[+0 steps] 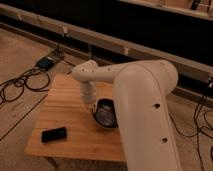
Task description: Drag the ceramic bowl in a circle
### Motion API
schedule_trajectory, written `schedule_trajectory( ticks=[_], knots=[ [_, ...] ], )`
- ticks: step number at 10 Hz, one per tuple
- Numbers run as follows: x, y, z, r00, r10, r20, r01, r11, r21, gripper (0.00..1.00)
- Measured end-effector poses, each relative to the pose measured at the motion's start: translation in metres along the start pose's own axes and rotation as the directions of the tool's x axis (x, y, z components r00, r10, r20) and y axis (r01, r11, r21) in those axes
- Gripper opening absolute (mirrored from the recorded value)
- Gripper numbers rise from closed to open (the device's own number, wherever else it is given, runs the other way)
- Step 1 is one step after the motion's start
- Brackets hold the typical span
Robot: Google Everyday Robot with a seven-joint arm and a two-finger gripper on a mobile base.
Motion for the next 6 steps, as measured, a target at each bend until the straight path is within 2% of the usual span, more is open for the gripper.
schedule_trajectory(
  ticks=[2, 3, 5, 6],
  knots=[
    [-0.016, 0.04, 0.001, 0.996, -0.087, 0.018, 0.087, 0.996, -0.006, 0.0],
    [-0.017, 0.069, 0.001, 0.99, -0.138, 0.02, 0.138, 0.99, -0.026, 0.0],
    [-0.003, 0.105, 0.002, 0.981, -0.195, 0.006, 0.195, 0.978, -0.071, 0.0],
    [0.011, 0.118, 0.003, 0.977, -0.214, -0.012, 0.212, 0.972, -0.101, 0.0]
  ],
)
